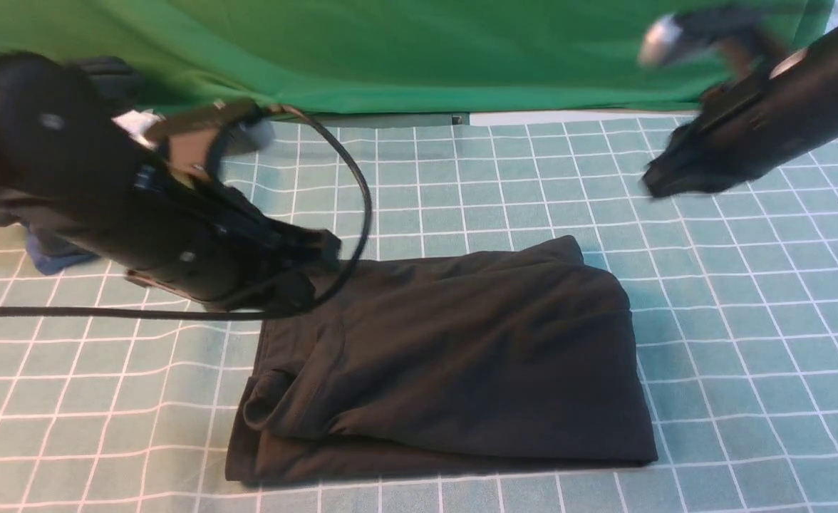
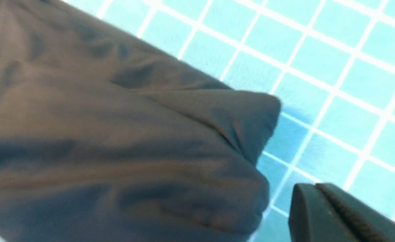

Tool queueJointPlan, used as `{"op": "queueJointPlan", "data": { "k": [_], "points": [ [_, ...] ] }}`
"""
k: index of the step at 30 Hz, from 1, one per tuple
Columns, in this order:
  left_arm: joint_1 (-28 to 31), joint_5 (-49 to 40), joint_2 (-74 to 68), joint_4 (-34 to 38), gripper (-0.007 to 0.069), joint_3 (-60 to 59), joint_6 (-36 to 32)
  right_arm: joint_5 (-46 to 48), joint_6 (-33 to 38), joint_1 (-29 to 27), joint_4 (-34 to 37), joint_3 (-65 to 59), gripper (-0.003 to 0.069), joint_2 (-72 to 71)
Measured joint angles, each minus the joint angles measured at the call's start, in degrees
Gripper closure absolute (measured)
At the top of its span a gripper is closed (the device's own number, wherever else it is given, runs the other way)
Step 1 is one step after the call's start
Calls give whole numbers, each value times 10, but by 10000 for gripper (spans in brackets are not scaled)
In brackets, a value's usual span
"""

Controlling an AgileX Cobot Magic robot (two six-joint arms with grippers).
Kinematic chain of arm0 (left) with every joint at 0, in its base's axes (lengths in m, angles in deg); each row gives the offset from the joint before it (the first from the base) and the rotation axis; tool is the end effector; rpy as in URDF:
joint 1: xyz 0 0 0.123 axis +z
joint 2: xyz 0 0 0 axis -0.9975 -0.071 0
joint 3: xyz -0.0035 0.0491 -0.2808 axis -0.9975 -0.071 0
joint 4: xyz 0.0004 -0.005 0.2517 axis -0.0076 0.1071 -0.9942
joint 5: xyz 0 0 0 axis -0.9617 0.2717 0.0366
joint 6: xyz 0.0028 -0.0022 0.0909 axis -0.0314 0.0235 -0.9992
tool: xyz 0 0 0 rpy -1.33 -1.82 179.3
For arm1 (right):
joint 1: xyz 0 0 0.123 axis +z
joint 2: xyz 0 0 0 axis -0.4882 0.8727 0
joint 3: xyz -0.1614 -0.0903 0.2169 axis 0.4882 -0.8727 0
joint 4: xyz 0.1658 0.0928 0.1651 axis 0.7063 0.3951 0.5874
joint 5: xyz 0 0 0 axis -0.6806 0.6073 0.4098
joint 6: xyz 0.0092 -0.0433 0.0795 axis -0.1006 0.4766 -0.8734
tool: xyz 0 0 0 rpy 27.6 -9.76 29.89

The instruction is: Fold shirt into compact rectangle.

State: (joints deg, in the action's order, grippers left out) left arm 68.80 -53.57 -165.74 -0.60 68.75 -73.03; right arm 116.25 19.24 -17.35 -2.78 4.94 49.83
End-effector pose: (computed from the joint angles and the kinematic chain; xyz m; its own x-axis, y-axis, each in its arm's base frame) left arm 0.2529 -0.1016 0.2953 -0.9044 0.0167 -0.4263 0.1759 0.9249 -0.3369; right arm 0.3323 0.1028 0.3173 -0.6952 -0.3584 -0.6231 -0.5588 0.8147 0.1550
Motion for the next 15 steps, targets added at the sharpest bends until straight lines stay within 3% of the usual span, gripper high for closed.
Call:
{"op": "queueJointPlan", "data": {
  "k": [6,15],
  "points": [
    [0,-5,102,-11,617,-14,12,9,-22,-3,-14,0,647,-134],
    [0,-7,284,-76,617,-93,98,8,-37,-4,-18,-1,647,-315]
  ]
}}
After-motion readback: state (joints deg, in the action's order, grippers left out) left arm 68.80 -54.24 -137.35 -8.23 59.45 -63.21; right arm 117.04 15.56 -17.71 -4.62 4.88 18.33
